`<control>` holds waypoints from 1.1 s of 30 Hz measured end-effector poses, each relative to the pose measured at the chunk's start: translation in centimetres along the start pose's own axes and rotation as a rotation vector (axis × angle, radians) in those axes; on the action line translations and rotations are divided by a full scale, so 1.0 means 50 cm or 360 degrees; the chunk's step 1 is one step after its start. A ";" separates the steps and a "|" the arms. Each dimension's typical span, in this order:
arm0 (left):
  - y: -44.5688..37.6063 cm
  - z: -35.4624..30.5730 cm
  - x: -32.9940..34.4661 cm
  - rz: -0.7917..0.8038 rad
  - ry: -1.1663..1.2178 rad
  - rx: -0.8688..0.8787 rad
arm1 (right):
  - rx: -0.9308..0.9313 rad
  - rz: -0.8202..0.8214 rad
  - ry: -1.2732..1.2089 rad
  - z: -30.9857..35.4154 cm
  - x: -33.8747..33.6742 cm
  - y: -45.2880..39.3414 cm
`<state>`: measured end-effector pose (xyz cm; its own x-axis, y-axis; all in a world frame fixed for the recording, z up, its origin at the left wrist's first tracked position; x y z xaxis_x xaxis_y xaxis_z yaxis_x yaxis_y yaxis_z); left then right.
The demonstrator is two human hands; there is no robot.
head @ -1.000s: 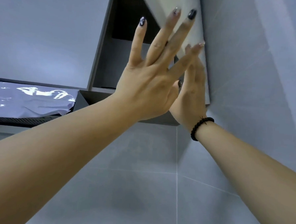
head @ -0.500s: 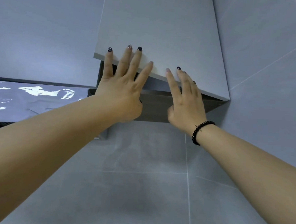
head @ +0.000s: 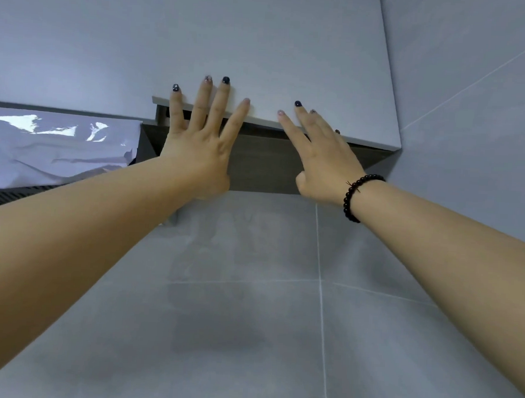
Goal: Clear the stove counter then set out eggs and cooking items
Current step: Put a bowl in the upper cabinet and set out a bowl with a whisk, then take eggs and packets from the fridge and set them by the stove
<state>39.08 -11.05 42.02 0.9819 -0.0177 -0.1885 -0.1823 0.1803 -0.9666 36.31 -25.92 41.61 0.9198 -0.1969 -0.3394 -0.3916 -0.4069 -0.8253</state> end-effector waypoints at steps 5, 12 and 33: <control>-0.007 -0.001 0.033 0.0042 0.0017 -0.0024 | -0.0016 0.0141 -0.0093 -0.002 0.009 -0.005; -0.011 -0.001 0.062 0.0154 0.0173 -0.0020 | 0.0017 0.0277 -0.0076 -0.001 0.026 -0.003; 0.107 0.120 -0.133 0.0184 0.0473 -0.0177 | -0.0124 -0.0493 -0.0947 0.099 -0.074 0.021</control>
<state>31.89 -4.07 39.17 0.8996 -0.2922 -0.3247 -0.3122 0.0897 -0.9458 32.62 -21.21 39.78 0.8378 0.4553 -0.3013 -0.0875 -0.4327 -0.8973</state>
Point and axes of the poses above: each hand's wrist, its own y-axis away from the middle knuckle, its own x-axis out of the palm, z = x × y, the point moved 9 cm from there along -y, towards the middle knuckle, and after that the axes turned 10 degrees about -x, right-handed, at the moved point
